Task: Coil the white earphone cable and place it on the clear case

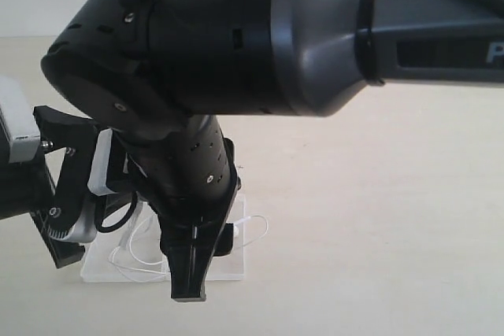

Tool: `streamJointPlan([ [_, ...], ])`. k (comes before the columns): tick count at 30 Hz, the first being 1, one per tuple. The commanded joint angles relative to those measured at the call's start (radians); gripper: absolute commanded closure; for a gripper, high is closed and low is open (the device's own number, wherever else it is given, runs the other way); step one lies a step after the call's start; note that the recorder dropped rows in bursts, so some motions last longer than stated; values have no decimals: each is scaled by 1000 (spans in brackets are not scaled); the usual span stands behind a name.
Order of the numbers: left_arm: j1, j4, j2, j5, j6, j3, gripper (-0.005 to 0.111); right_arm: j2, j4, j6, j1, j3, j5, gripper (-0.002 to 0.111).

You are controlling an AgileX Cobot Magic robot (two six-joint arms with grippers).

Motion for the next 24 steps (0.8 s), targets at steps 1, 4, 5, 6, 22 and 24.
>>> streamJointPlan([
  [1,-32,-6,53,-11,6,-19,31,1,-7,-4,-2,-2,-9,53],
  [4,-49,-30,101,-13,22,-43,31,1,-7,-4,-2,-2,-9,53],
  [5,-49,-48,114,-18,26,-49,31,1,-7,-4,-2,-2,-9,53],
  [6,-49,-58,125,-23,26,-58,31,1,-7,-4,-2,-2,-9,53],
  [22,-49,-49,303,-143,107,-130,31,1,-18,-4,-2,-2,-8,53],
  [24,-49,-45,325,-171,107,-139,33,1,-18,-4,-2,-2,-8,53],
])
